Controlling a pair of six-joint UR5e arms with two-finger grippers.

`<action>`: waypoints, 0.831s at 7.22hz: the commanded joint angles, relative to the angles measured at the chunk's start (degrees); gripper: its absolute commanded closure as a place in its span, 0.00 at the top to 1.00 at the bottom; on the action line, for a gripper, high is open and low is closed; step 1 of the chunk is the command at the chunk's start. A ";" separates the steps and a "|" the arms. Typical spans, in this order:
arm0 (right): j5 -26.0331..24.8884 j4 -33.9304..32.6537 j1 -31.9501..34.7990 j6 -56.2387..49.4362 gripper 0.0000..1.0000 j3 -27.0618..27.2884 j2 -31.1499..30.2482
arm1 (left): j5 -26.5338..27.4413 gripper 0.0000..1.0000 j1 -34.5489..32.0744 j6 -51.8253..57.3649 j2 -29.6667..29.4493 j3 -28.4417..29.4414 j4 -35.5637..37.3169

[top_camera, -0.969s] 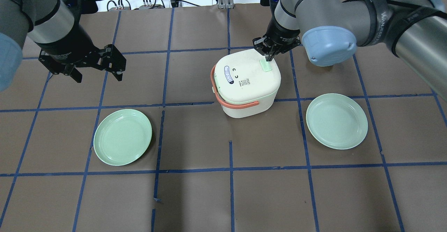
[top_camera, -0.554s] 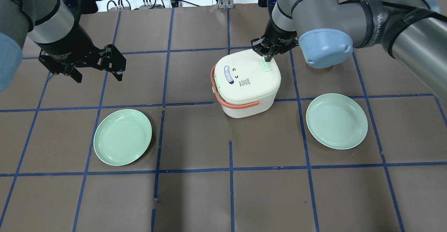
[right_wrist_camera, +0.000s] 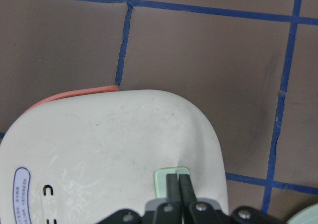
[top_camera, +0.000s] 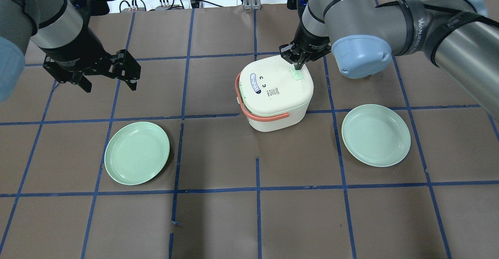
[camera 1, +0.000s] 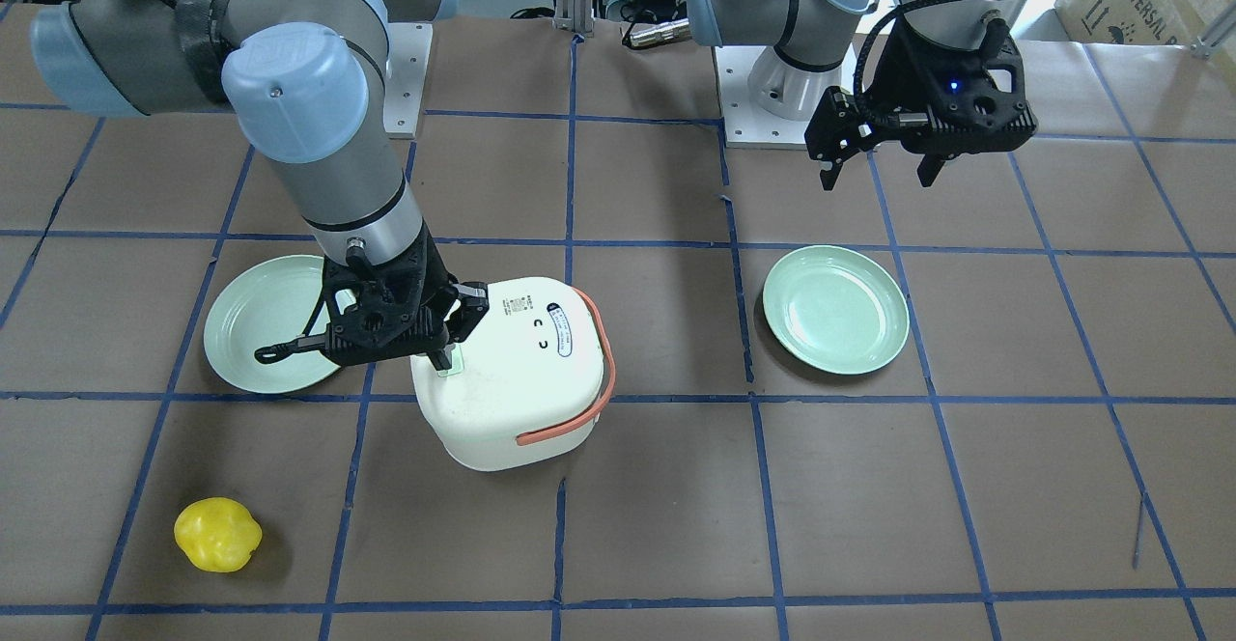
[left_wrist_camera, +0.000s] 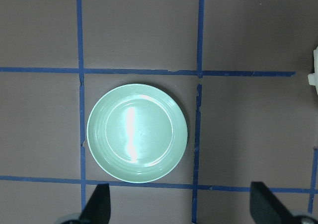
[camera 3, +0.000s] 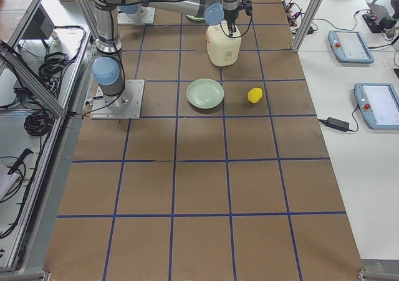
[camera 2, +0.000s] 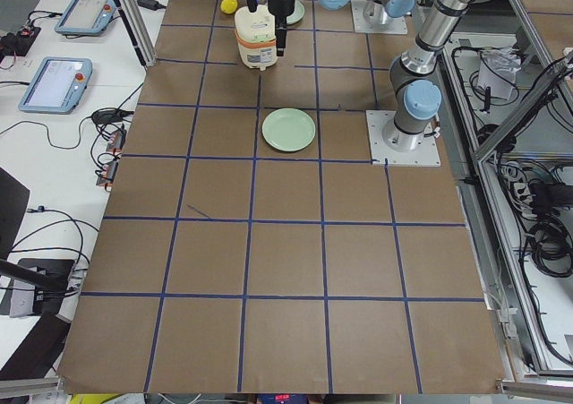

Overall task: Press rice cooker button
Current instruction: 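Press down on the green lid button with the closed right gripper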

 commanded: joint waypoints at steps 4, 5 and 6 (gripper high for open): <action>0.00 -0.70 0.48 0.30 0.14 0.55 0.31 | 0.00 1.00 0.00 0.00 0.00 0.00 0.03; 0.00 -0.79 0.48 0.21 0.14 0.55 0.75 | 0.00 1.00 0.00 0.00 0.00 0.00 0.03; 0.00 -0.79 0.48 0.21 0.14 0.47 0.84 | 0.00 1.00 0.00 0.00 0.00 0.00 0.03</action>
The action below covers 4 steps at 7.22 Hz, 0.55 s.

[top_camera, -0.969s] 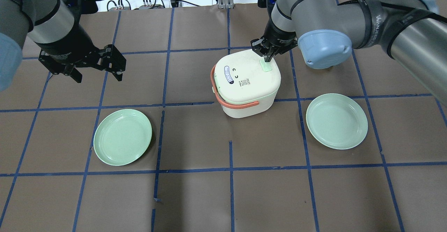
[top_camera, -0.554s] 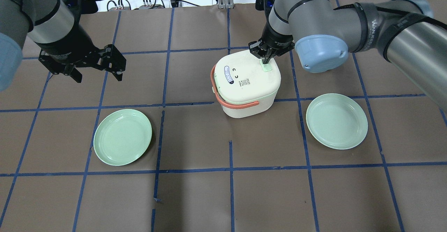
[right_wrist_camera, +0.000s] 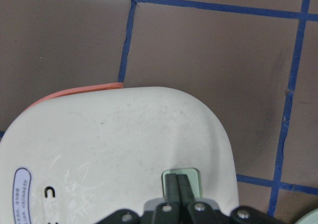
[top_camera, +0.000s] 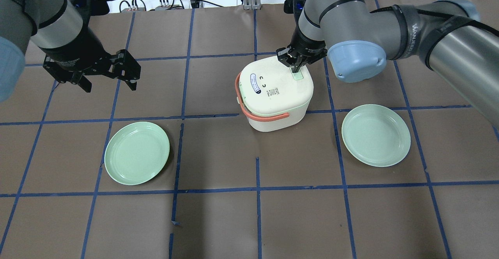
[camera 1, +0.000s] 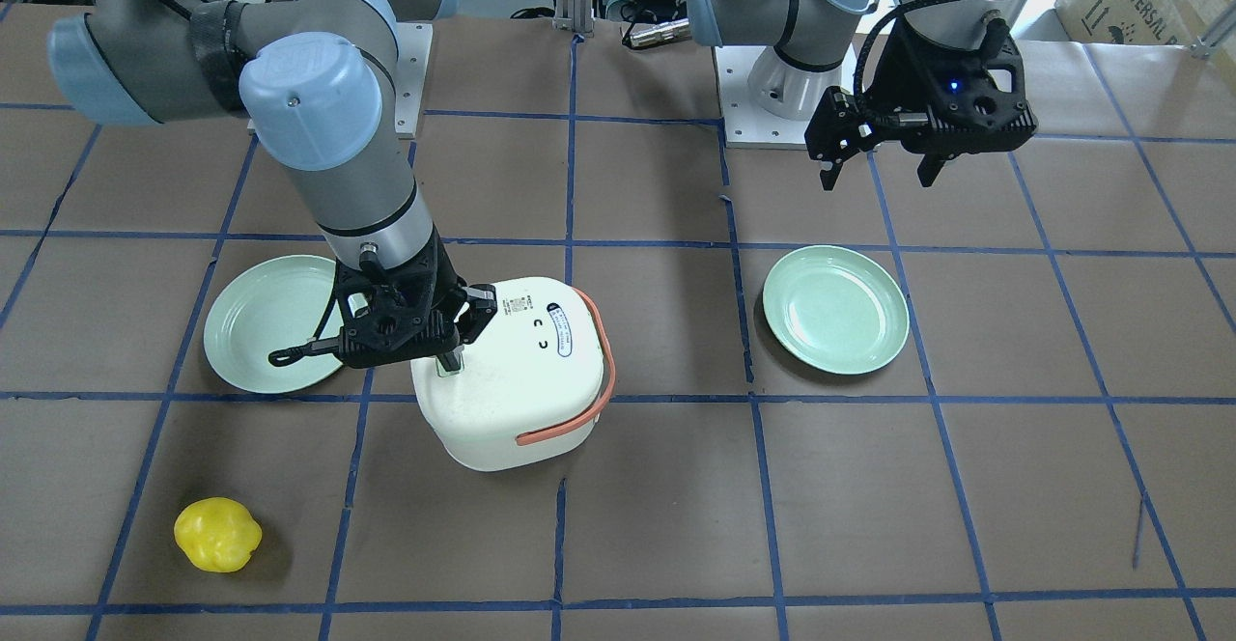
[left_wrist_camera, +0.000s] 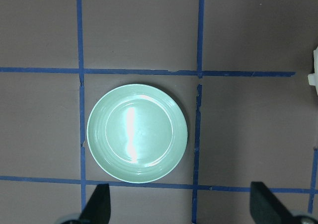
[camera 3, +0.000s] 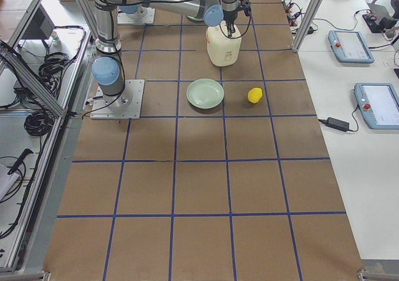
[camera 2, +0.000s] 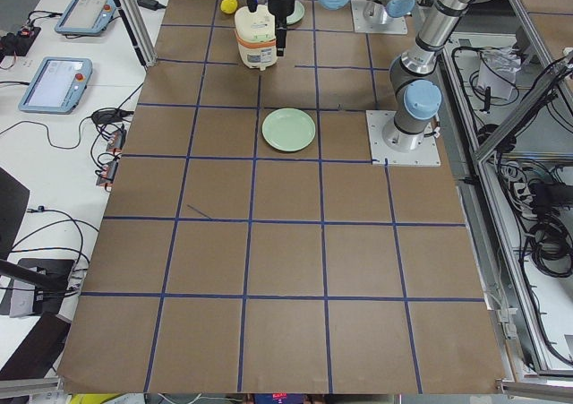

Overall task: Press rice cooker button
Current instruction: 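Press down on the green lid button with the closed right gripper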

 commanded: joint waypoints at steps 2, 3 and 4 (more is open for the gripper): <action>0.07 -0.02 0.00 0.05 0.14 -0.14 0.43 | 0.00 1.00 0.00 0.00 0.09 0.00 0.00; 0.25 0.06 0.00 0.05 0.15 -0.66 0.34 | 0.00 1.00 0.00 0.00 0.00 0.00 0.00; 0.77 0.24 0.00 -0.03 0.35 -1.01 0.17 | 0.00 1.00 0.00 0.00 0.00 0.00 0.00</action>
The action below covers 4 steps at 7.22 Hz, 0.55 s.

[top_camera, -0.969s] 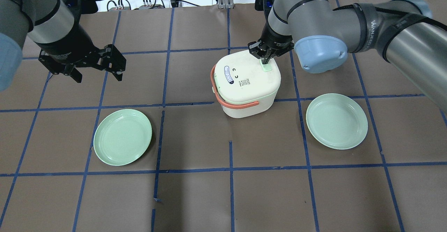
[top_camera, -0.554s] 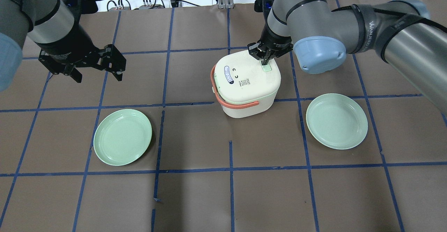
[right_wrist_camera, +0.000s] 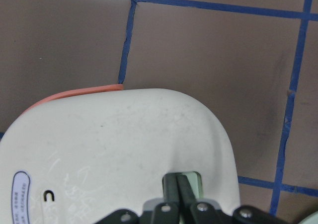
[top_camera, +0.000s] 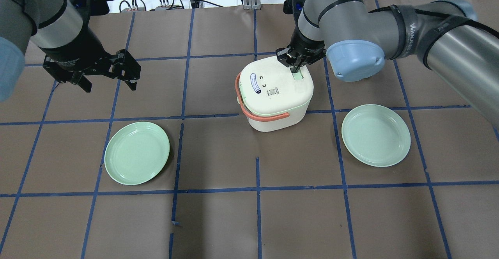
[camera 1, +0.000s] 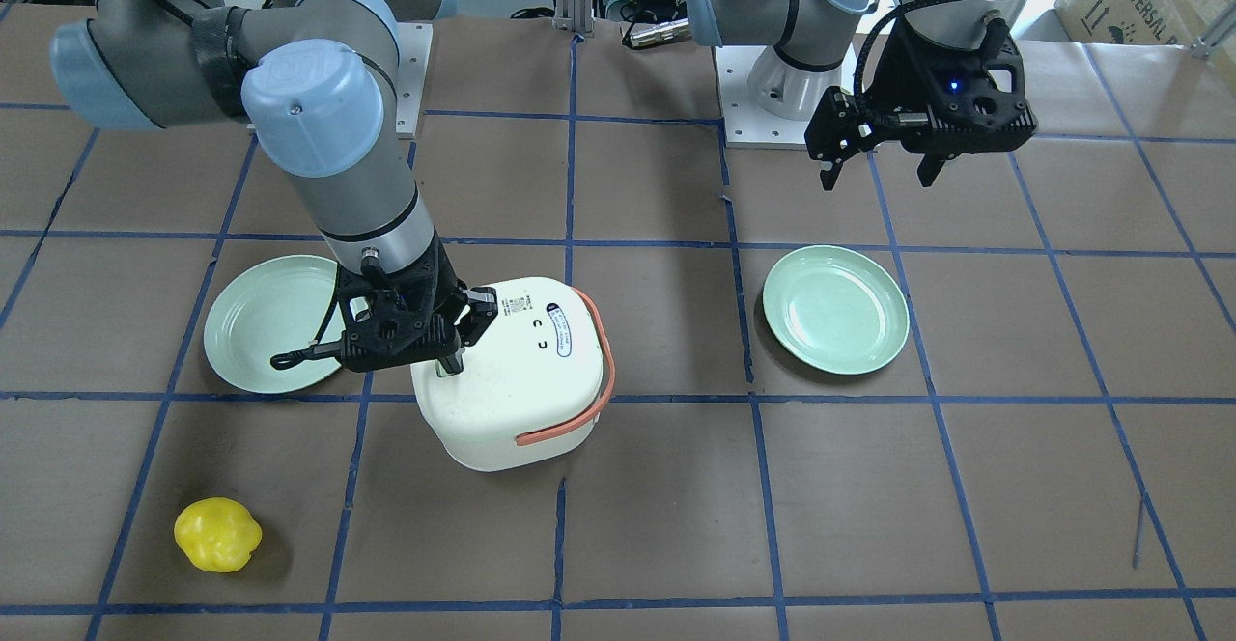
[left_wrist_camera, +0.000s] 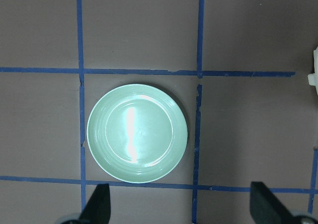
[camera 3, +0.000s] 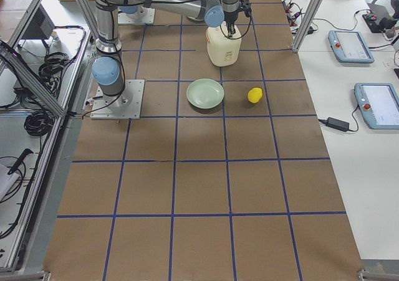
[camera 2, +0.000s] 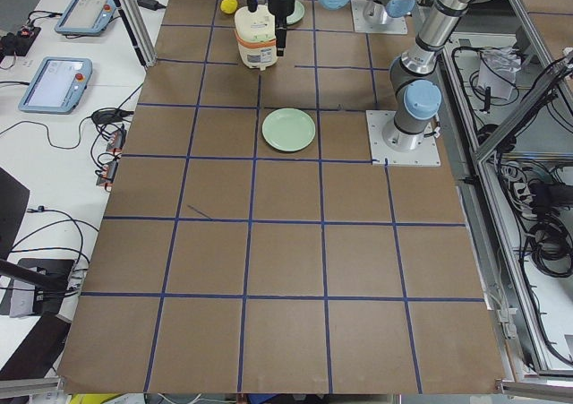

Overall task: Press rice cooker button
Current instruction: 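Raise the right gripper away as the cooker lid springs open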

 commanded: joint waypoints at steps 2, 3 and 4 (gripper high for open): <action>0.31 0.34 0.00 0.02 0.91 -0.47 -0.85 | 0.00 1.00 0.00 0.00 -0.02 0.00 0.00; 0.30 0.78 0.00 0.11 0.98 -0.56 -1.38 | 0.00 1.00 0.00 0.00 -0.02 0.00 0.00; 0.22 2.70 0.00 0.11 0.99 -0.65 -2.43 | 0.00 1.00 0.00 0.00 -0.02 0.00 0.00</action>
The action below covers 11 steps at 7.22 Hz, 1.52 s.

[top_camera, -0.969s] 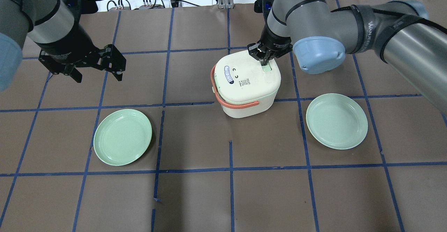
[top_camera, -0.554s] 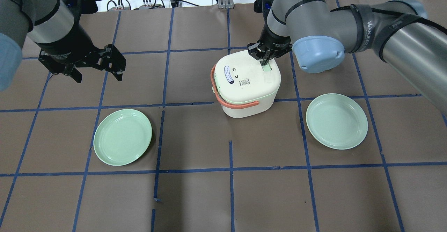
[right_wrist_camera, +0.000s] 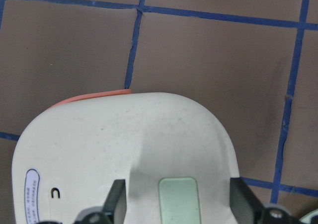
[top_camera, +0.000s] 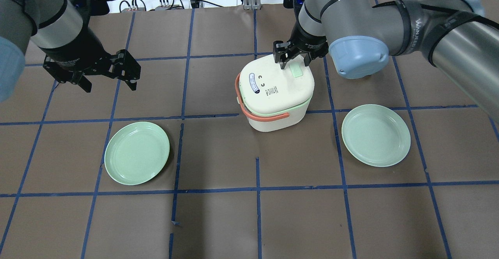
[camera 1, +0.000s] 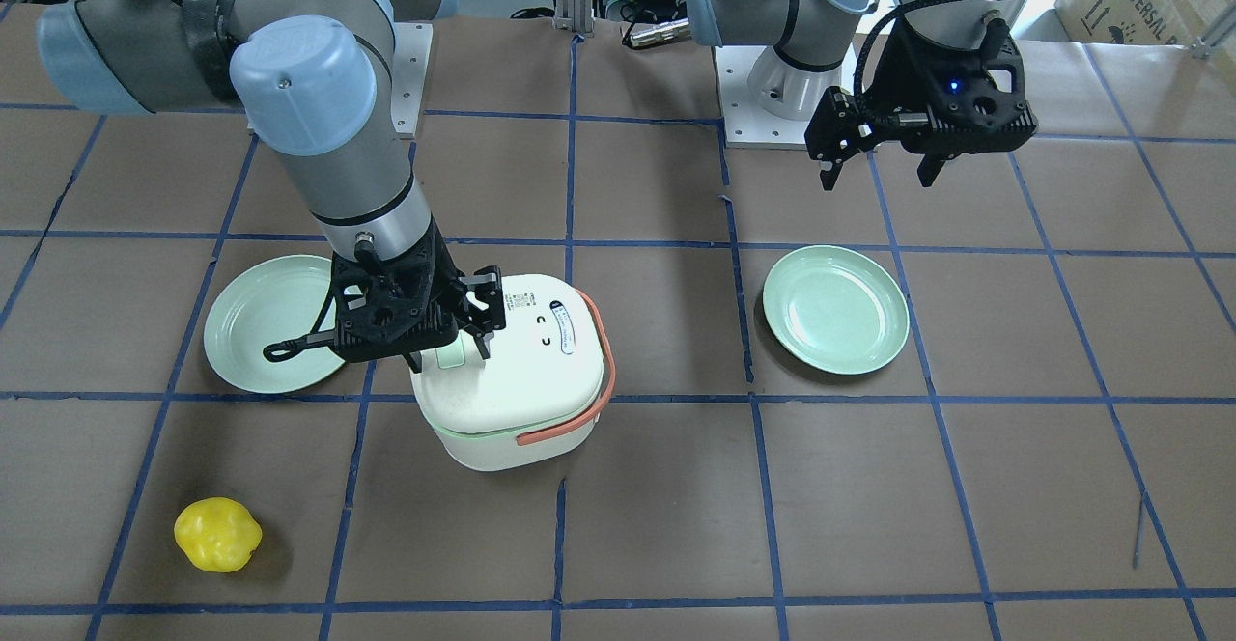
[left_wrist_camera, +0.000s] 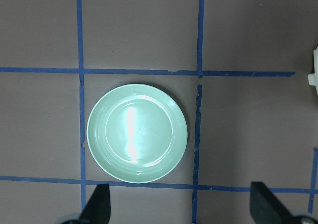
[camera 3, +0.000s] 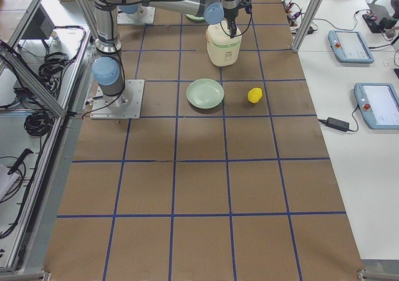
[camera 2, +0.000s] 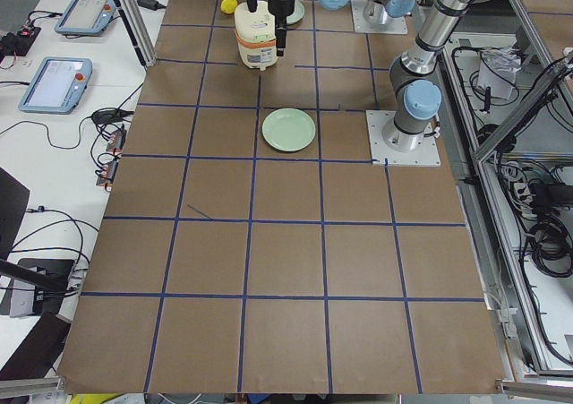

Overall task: Press rice cooker button
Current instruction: 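Raise the right gripper away as the cooker lid springs open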

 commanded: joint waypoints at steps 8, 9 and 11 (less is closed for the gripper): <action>-1.48 15.95 -10.09 -0.48 1.00 -2.47 -13.42 | 0.00 1.00 0.00 0.00 0.00 0.00 0.00; -2.18 19.97 -10.45 -0.84 1.00 -2.39 -15.00 | 0.00 1.00 0.00 0.00 0.00 0.00 -0.09; -2.19 22.12 -10.98 -0.93 1.00 -2.03 -17.38 | 0.00 1.00 0.00 0.00 0.00 0.00 0.00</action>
